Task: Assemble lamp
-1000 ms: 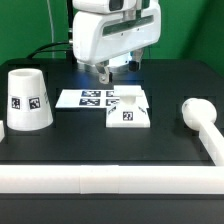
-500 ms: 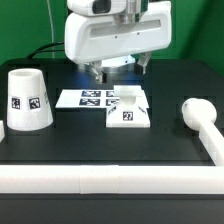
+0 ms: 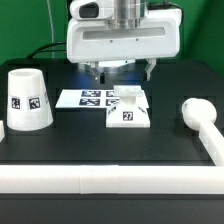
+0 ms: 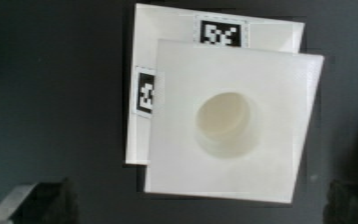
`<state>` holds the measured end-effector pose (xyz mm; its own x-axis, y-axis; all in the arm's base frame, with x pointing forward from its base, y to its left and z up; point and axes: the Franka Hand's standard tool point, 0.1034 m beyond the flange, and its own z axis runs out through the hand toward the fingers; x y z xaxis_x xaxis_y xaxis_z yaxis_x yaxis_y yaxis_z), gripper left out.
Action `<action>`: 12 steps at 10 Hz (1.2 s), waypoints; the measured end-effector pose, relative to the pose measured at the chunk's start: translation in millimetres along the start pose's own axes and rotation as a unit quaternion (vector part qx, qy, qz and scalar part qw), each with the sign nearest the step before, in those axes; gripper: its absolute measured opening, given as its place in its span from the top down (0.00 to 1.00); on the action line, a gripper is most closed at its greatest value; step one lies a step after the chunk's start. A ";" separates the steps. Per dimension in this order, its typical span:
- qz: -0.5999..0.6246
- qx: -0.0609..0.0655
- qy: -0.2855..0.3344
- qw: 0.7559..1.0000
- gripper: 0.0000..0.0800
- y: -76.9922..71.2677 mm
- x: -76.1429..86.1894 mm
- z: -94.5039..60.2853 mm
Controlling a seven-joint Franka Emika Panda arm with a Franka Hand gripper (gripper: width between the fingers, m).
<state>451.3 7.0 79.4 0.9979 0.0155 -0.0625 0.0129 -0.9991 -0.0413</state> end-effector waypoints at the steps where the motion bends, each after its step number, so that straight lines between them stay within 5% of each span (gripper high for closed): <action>1: 0.040 0.004 -0.002 0.999 0.13 -0.7 -1.4 2.5; 11: 0.047 0.007 -0.007 0.999 0.13 -10.6 -5.2 27.5; 12: 0.046 0.007 -0.007 0.999 0.27 -11.6 -5.4 27.7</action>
Offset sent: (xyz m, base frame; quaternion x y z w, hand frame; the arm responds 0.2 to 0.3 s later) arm -0.0005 0.0073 -0.0066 -0.0039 0.0096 -0.0094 0.9999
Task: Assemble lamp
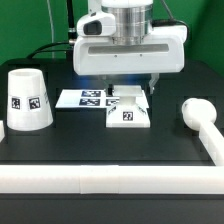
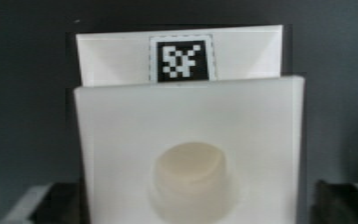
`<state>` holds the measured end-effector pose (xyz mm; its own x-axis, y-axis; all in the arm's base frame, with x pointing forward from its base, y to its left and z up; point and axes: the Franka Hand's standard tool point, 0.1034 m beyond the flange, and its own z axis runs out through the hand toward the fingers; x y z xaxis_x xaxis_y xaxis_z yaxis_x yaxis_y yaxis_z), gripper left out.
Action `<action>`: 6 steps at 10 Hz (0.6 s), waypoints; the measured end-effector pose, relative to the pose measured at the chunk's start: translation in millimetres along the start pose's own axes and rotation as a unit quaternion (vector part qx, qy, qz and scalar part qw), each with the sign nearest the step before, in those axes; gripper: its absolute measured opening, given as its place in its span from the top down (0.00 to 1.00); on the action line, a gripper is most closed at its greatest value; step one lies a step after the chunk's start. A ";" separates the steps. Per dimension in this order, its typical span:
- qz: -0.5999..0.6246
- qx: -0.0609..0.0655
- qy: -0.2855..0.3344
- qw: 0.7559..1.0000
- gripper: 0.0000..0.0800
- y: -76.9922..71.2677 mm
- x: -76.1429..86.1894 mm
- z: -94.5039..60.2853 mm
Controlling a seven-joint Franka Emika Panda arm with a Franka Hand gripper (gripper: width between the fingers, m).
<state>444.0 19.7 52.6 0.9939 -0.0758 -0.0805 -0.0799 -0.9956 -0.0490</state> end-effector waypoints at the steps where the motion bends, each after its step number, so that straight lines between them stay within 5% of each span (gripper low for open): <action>1: -0.001 0.000 0.000 1.000 0.33 0.0 0.3 -0.2; 6: -0.001 0.000 0.000 1.000 0.33 0.0 0.2 -0.1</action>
Offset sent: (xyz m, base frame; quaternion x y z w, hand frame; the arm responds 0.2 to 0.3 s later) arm 0.0000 0.0000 0.0000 0.0000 0.0000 0.0000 1.0000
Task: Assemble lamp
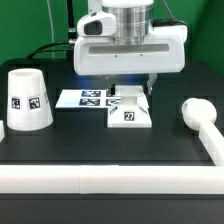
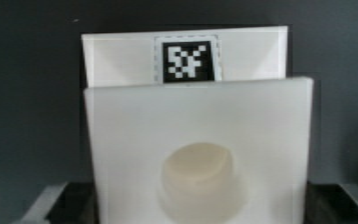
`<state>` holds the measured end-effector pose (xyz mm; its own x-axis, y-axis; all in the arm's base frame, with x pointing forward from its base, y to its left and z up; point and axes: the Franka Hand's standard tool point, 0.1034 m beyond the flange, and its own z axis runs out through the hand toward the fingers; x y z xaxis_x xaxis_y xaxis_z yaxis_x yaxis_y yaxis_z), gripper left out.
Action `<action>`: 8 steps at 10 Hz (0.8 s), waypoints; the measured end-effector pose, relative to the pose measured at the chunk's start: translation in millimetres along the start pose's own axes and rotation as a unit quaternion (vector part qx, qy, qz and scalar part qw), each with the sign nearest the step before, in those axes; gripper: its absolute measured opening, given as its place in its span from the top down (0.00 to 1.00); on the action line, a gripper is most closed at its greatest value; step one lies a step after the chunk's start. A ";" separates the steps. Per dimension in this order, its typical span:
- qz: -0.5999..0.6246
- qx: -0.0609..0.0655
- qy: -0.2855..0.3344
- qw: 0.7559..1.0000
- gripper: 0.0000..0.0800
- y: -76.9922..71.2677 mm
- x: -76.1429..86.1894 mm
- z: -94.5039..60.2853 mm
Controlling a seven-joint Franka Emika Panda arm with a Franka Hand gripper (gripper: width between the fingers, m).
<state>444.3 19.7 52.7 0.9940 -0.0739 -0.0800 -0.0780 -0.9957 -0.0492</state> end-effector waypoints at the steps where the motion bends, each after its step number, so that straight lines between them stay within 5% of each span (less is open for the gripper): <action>1: 0.000 0.000 0.000 1.000 0.33 0.0 0.0 0.0; 4: -0.002 0.001 0.005 1.000 0.33 -5.5 10.7 -0.6; 8: -0.018 0.010 0.040 0.999 0.33 -34.7 77.5 -5.0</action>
Offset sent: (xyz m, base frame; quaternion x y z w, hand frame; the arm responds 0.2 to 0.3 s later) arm 0.0425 0.0180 -0.0095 -0.0097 0.0055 -0.0070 0.9999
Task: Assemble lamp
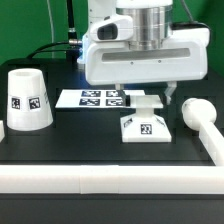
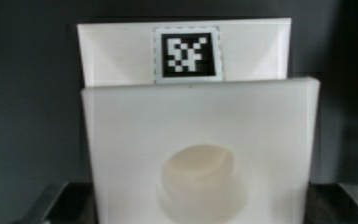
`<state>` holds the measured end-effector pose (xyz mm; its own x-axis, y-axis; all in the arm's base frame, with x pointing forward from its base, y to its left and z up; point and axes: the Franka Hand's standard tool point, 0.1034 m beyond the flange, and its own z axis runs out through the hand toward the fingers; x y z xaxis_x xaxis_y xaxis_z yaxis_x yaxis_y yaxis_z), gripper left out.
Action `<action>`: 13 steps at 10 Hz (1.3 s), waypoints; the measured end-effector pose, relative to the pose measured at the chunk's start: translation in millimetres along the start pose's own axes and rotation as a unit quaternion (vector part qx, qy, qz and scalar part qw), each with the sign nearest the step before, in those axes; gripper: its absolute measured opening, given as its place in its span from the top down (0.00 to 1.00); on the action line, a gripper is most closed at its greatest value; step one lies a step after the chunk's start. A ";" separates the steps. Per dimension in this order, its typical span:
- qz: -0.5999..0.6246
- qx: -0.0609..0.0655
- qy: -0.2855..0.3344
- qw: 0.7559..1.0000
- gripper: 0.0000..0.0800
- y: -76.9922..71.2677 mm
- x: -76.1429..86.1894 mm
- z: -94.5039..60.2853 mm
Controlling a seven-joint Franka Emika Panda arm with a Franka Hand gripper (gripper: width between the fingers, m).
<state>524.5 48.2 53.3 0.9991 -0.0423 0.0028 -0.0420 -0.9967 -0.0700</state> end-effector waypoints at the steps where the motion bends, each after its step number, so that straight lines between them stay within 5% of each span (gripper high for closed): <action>1: -0.005 0.003 0.011 1.000 0.33 -7.7 20.2 0.7; 6: -0.004 0.015 0.057 0.998 0.33 -40.4 97.6 1.3; 9: -0.006 0.015 0.060 0.998 0.33 -44.7 112.9 1.4; 13: -0.007 0.015 0.058 0.998 0.33 -44.9 112.1 1.2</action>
Offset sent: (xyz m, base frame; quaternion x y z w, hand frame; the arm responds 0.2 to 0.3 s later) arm 0.0644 0.0144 -0.0226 -0.0242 0.0006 0.0279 0.9993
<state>638.4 88.2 55.5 0.9921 -0.0374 0.1195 -0.0256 -0.9948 -0.0987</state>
